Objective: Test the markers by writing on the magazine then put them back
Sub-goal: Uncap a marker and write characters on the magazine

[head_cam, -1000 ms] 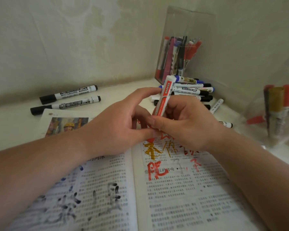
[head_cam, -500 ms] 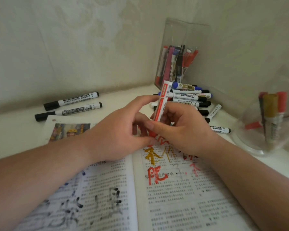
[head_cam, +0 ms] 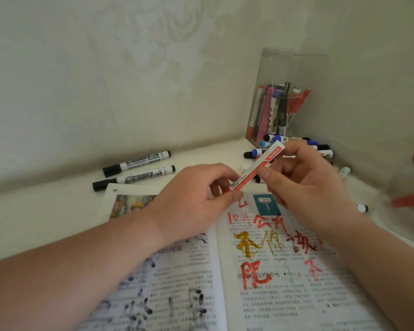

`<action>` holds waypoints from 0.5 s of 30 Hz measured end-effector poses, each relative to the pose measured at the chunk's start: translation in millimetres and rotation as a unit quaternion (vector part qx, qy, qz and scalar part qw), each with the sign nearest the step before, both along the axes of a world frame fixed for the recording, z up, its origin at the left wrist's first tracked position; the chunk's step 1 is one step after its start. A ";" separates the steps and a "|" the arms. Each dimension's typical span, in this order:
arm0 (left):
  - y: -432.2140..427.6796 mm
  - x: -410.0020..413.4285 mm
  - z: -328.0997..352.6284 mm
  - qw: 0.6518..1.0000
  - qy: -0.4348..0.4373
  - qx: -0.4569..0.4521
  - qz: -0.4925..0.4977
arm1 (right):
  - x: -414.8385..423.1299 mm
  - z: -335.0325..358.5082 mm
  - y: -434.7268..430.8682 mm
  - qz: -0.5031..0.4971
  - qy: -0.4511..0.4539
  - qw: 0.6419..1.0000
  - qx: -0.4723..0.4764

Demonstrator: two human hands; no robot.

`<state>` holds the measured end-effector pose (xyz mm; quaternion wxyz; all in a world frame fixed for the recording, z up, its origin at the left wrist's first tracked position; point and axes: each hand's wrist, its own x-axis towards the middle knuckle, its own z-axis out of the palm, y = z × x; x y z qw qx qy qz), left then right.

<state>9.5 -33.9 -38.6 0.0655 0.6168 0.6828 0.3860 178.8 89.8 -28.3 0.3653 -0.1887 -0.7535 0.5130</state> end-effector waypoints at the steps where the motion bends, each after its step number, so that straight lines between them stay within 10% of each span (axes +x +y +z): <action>1: -0.1 -3.5 2.3 1.000 0.018 0.006 0.014 | 0.0 -0.1 -0.1 0.000 -0.017 1.000 -0.002; 6: -4.5 -47.4 16.4 0.980 0.106 -0.100 0.133 | -0.9 -4.4 -1.8 0.000 -0.187 0.979 0.083; 15: -17.7 -101.2 21.8 0.917 0.188 -0.237 0.258 | 2.0 -4.6 -8.4 0.006 -0.227 0.955 0.189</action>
